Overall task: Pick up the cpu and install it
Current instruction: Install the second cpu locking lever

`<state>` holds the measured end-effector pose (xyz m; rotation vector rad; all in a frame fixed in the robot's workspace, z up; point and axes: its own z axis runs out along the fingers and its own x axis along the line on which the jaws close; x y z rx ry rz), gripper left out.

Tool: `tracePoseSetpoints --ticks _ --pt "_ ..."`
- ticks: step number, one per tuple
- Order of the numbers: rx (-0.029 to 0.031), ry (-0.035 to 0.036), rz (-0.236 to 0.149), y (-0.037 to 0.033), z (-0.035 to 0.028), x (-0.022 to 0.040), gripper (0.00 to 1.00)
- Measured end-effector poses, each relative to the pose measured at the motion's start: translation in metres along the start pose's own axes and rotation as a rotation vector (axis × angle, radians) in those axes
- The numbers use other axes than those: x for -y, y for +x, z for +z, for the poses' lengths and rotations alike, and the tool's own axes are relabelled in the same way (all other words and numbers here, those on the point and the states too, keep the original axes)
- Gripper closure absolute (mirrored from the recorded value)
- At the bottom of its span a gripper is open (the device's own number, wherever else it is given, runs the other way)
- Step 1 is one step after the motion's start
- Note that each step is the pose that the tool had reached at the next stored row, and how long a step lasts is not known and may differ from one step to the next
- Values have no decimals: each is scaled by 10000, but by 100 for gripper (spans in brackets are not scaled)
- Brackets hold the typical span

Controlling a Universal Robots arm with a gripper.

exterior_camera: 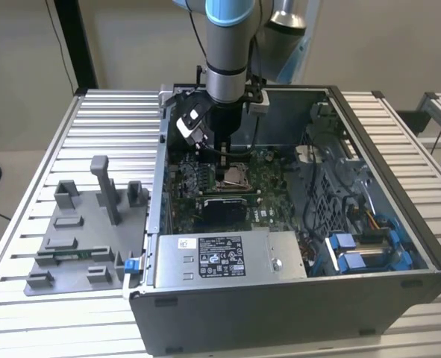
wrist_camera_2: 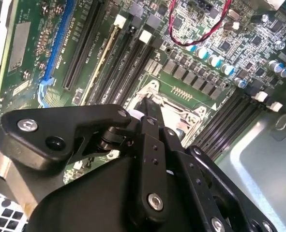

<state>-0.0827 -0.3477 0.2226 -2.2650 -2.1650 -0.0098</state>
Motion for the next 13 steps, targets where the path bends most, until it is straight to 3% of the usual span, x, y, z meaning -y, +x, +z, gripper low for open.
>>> tracePoseSetpoints --ticks 13 --pt "-1 -2 1 -1 131 7 100"
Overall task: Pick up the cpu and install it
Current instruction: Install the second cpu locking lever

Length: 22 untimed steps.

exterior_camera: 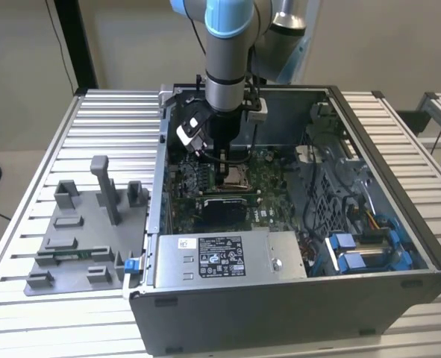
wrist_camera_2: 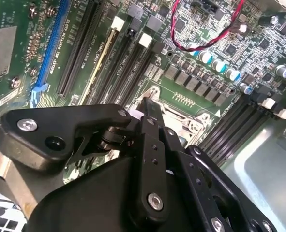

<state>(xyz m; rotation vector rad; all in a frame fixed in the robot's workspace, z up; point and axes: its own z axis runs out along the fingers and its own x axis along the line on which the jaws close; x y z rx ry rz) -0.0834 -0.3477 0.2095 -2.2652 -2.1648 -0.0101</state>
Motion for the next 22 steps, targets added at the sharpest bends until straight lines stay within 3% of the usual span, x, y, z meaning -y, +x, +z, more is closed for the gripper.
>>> tracePoseSetpoints --ticks 22 --pt "1 -9 -2 -2 103 37 100"
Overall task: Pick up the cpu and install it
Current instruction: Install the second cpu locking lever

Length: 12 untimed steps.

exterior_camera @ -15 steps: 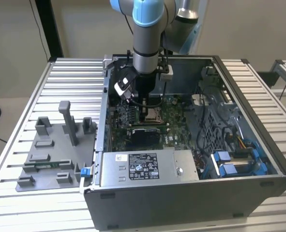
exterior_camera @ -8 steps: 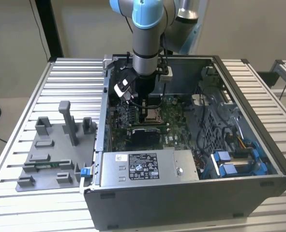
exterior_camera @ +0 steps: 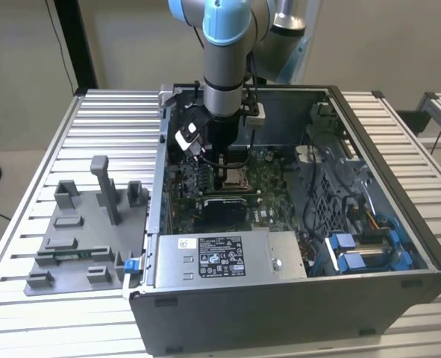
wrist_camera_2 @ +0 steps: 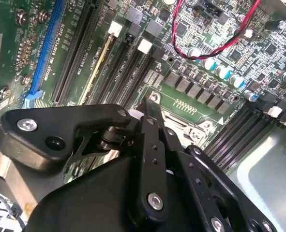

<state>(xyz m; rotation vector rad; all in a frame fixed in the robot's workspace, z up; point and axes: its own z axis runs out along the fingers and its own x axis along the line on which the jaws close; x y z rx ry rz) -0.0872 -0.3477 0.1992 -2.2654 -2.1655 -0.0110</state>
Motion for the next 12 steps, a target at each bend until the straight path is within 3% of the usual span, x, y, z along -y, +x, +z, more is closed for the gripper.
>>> tracePoseSetpoints --ticks 12 --pt "2 3 2 -19 -1 52 100"
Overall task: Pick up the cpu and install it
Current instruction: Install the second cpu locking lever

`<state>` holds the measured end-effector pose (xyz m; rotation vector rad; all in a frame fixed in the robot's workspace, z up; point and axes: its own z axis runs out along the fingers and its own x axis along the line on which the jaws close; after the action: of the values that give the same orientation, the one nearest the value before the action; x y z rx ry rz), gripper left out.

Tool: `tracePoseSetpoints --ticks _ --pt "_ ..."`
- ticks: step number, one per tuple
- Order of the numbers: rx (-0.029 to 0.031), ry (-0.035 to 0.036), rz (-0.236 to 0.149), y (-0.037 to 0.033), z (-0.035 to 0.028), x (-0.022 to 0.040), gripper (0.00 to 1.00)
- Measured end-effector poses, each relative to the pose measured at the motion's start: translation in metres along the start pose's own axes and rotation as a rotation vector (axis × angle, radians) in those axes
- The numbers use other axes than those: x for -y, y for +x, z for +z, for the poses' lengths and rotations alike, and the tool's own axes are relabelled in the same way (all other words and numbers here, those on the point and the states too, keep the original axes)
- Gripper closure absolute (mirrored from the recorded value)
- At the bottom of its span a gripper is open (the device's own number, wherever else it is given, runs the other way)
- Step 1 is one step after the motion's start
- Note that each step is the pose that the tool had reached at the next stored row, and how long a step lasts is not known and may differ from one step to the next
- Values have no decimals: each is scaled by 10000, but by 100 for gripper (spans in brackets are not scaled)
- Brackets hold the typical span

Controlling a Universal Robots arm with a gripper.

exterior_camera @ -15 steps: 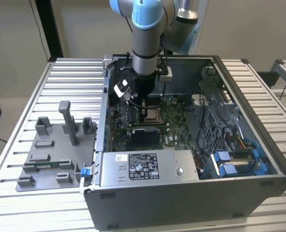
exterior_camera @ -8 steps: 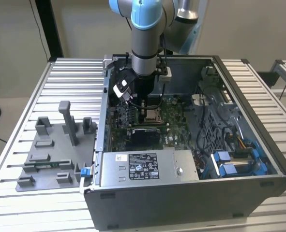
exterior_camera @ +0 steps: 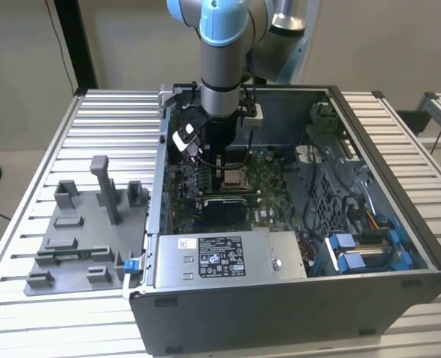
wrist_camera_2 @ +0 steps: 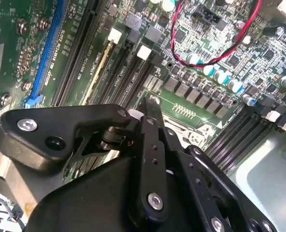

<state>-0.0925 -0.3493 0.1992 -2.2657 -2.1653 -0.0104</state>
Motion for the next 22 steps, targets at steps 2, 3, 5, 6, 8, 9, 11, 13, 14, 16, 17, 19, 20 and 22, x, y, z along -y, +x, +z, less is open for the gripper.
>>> tracePoseSetpoints --ticks 2,3,5,6,8,9,11,13,14,16,17,19,20,22 --pt "-5 -2 0 0 2 19 100" --pt "-6 -2 0 0 3 28 100" --pt "-7 -6 0 0 7 43 100" --pt "-6 -4 -1 -1 7 50 100" --pt "-5 -2 0 -2 10 57 100" --pt "-2 0 -1 -2 13 59 100" --pt "2 3 -1 -4 21 61 100" --pt "1 2 1 -6 30 63 100" --pt "0 2 2 -7 38 62 100" --pt "14 12 2 -10 43 62 100" --pt "20 16 1 -12 41 62 100" --pt "11 9 2 -19 46 66 100" --pt "11 9 2 -20 46 65 100" --pt "4 6 0 -24 47 64 100"
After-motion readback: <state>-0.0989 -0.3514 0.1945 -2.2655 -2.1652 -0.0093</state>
